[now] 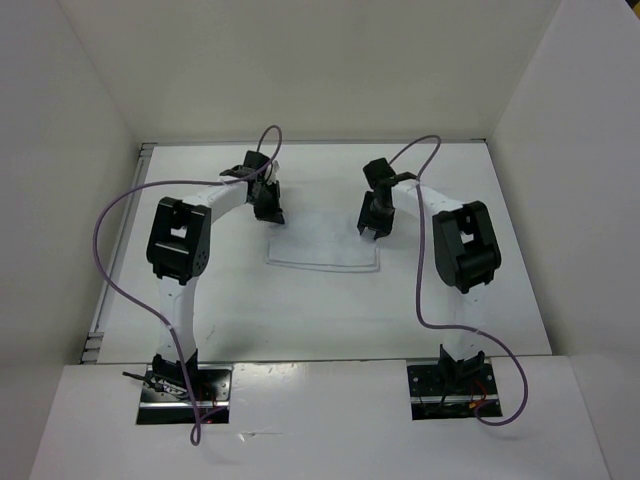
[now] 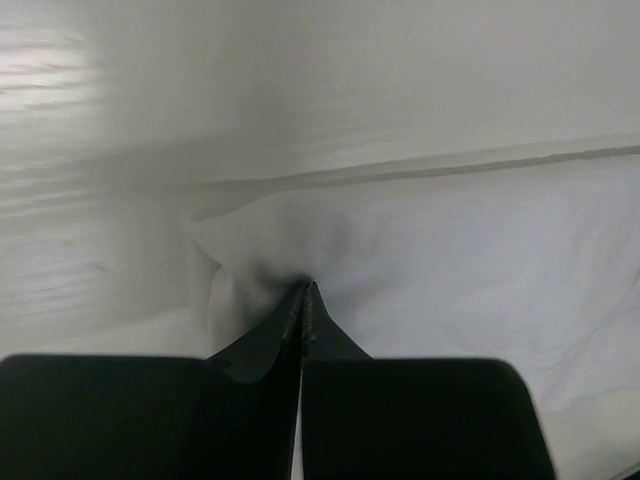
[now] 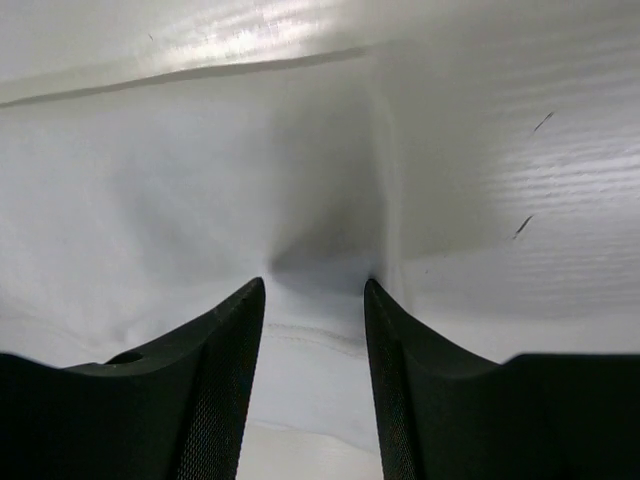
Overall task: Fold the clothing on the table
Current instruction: Fold the skirt
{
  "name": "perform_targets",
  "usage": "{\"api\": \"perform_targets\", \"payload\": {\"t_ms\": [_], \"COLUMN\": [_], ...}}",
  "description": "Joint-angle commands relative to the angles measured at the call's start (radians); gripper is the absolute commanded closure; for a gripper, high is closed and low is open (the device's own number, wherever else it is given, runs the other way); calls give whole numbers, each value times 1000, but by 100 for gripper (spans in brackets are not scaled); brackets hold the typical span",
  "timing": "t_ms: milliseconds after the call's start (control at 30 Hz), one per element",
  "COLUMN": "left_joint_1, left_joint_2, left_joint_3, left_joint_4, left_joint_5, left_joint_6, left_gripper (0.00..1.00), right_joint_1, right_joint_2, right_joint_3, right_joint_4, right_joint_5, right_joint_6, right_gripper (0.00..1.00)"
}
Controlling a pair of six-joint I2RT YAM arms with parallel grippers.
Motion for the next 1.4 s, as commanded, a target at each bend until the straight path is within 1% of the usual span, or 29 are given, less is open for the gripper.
{"api": "perform_targets", "payload": {"t_ms": [0, 67, 200, 233, 267, 400, 500, 667, 767, 900, 1000, 1100, 1167, 1200, 1300, 1333, 1367], "left_joint_1": [34, 47, 67, 67, 67, 67, 67, 67, 67, 67, 67, 58, 48, 36, 25, 13, 4], "left_joint_2": [-15, -24, -68, -85, -85, -122, -145, -165, -190, -238, -286, -341, -378, -389, -424, -433, -434], "left_joint_3": [49, 49, 15, 6, -12, -43, -67, -78, -101, -121, -121, -121, -112, -103, -124, -138, -152], "left_joint_4": [-38, -38, -50, -38, -29, -19, -10, -10, -10, -10, -19, -19, -19, -19, 10, 40, 59], "left_joint_5": [-101, -138, -129, -118, -107, -69, -69, -69, -69, -69, -50, -17, 12, 23, 94, 117, 149], "left_joint_6": [17, 17, 26, 26, 26, 17, 17, 17, 8, 8, 8, -3, -3, -3, -12, -12, -24], "left_gripper": [100, 100, 100, 100, 100, 100, 100, 100, 100, 100, 100, 99, 98, 98, 95, 95, 94], "right_joint_1": [-26, -43, -88, -107, -118, -131, -152, -161, -161, -161, -161, -140, -140, -131, -131, -131, -131], "right_joint_2": [-70, -108, -222, -232, -233, -220, -211, -171, -161, -121, -93, -73, -64, -64, -55, -55, -55], "right_joint_3": [35, 21, -79, -96, -125, -188, -220, -210, -222, -232, -242, -242, -242, -242, -263, -275, -275], "right_joint_4": [50, 39, 85, 97, 116, 169, 240, 269, 289, 289, 278, 269, 269, 269, 278, 292, 292], "right_joint_5": [17, 17, -28, -67, -95, -172, -271, -360, -393, -393, -380, -380, -371, -383, -437, -449, -459], "right_joint_6": [-53, -71, -125, -139, -139, -160, -171, -171, -171, -162, -153, -153, -153, -153, -144, -133, -133], "right_gripper": [50, 50, 47, 47, 46, 46, 45, 45, 45, 45, 47, 55, 63, 72, 83, 90, 93]}}
